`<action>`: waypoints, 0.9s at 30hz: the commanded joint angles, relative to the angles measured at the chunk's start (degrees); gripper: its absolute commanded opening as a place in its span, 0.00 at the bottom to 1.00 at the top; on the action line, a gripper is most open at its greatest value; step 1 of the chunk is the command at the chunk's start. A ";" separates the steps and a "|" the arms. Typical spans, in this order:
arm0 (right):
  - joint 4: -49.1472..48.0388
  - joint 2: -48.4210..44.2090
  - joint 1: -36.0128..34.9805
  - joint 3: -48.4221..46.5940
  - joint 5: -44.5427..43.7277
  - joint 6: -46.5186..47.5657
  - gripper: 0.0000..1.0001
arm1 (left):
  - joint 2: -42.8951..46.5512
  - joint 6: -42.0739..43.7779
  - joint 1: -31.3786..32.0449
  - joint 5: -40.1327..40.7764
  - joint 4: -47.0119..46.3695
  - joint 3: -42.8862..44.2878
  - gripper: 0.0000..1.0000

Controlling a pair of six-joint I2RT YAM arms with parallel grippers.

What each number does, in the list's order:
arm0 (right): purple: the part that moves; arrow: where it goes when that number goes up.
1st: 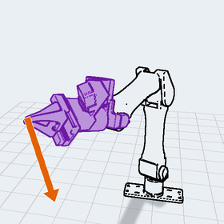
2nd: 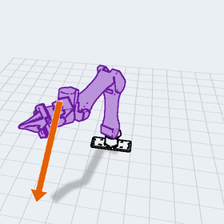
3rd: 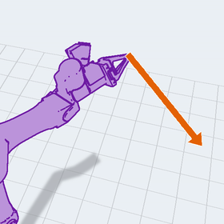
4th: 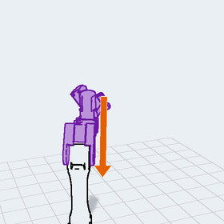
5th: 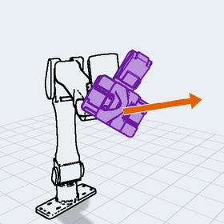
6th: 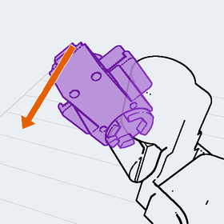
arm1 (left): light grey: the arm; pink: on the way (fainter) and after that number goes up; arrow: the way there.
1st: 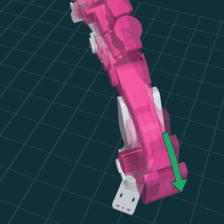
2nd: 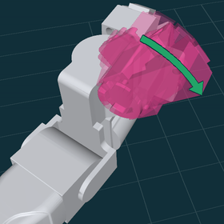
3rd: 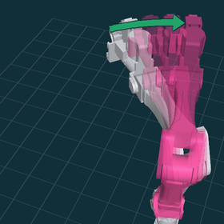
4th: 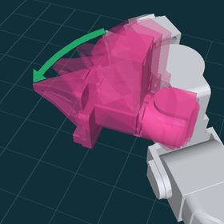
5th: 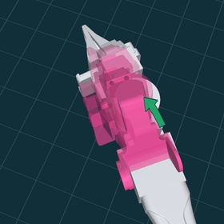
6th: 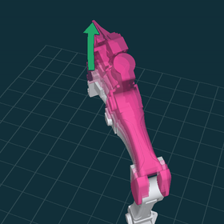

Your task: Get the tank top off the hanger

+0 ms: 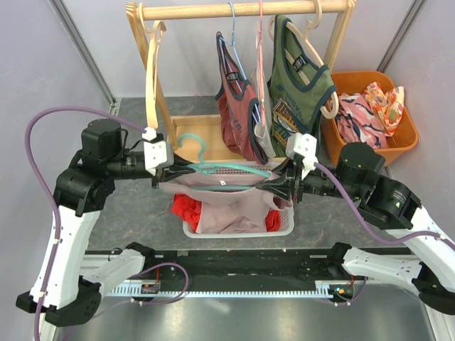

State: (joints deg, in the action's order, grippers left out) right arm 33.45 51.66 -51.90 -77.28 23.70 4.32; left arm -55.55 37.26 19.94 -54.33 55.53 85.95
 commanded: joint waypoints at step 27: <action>-9.45 -14.13 -0.13 14.16 -35.92 -11.96 0.72 | 2.55 5.11 -0.43 5.99 -2.27 -1.84 0.02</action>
State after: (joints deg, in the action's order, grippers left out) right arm 25.74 39.18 -52.07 -64.60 -7.07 -4.10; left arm -54.35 40.07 19.62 -47.62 55.05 83.99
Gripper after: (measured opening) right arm 0.725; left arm 0.103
